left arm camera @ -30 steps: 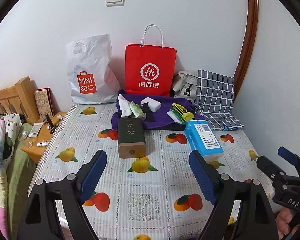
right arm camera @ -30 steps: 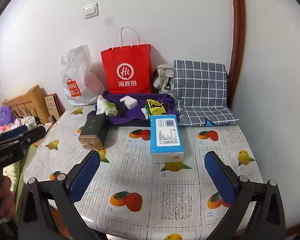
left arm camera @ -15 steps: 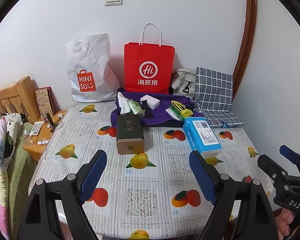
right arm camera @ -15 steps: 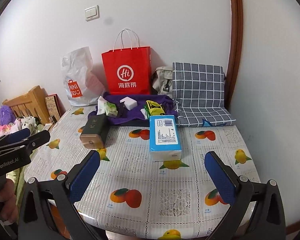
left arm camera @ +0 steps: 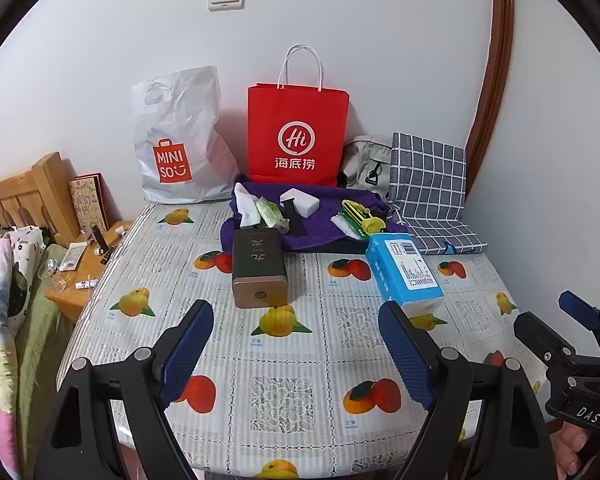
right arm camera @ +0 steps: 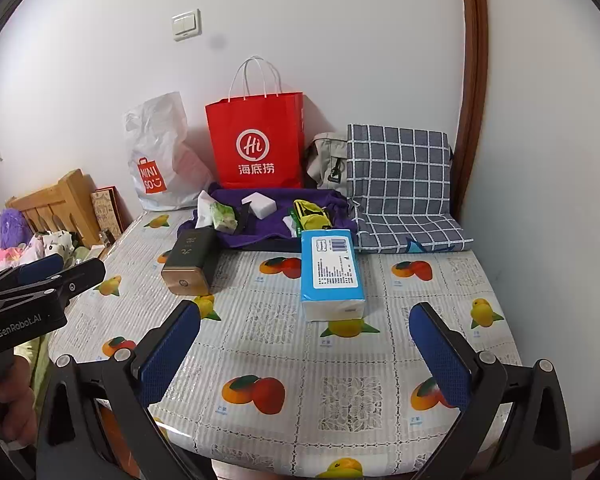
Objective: Organize soft objects
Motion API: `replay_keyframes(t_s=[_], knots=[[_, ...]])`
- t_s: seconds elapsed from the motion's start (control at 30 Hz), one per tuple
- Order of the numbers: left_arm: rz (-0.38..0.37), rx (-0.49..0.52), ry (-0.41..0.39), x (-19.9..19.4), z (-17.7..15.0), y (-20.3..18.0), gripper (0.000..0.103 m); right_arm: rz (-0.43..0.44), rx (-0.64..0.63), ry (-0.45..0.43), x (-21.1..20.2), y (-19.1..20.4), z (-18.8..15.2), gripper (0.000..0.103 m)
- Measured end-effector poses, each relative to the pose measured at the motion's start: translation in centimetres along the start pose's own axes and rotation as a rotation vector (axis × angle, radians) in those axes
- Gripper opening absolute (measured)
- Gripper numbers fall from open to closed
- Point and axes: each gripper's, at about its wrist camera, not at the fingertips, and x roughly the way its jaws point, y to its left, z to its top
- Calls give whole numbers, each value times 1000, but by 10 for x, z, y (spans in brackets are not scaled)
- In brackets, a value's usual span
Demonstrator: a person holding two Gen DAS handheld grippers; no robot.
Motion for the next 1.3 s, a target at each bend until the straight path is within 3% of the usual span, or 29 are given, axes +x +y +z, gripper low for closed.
replay_keyframes(t_s=[1.3], knots=[[1,-1,2,-1,0,0,84,9,-3,-4,-2,3,2,103]])
